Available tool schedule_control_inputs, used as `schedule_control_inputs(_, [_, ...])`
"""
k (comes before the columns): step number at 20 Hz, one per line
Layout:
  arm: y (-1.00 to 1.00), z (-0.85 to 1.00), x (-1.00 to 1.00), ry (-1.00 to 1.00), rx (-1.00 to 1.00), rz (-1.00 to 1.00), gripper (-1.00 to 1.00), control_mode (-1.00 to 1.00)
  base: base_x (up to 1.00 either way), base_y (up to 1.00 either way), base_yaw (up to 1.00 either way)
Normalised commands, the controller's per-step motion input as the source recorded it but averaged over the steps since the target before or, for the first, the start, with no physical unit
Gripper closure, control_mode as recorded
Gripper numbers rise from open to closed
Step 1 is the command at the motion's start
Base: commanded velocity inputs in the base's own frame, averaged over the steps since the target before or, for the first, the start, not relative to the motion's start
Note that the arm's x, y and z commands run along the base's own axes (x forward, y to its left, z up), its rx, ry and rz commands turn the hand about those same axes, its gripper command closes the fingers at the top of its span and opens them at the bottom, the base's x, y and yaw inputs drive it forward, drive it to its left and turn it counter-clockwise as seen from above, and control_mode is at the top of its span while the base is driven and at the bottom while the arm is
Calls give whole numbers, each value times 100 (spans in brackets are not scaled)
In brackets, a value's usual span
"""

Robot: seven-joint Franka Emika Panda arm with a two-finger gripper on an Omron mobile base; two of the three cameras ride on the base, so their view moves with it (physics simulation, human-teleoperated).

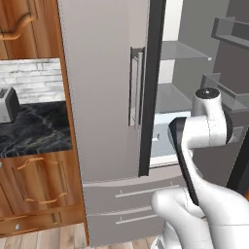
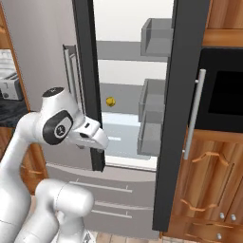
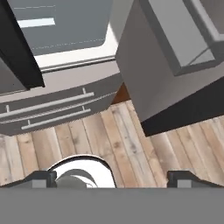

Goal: Retrieve a lemon from the fridge and place it on the cutting board with the fish.

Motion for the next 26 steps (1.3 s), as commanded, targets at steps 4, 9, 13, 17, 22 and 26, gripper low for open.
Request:
schedule_control_inputs(4, [84,11,1,-35,26,18,-100,-100,0,0,0])
schedule_control_inputs(9, [25,62,17,-21,-1,29,-100,-100,0,0,0])
schedule_control_inputs(13, [35,28,38,-20,-1,41,-100,-100,0,0,0])
schedule_control_inputs(17, [47,49,44,-22,0,11,-100,-100,0,0,0])
schedule_control_inputs(22, [43,29,53,-14,-2,-18,-100,-100,0,0,0])
schedule_control_inputs(26, [5,5,13,-5,-3,-1,-100,-100,0,0,0])
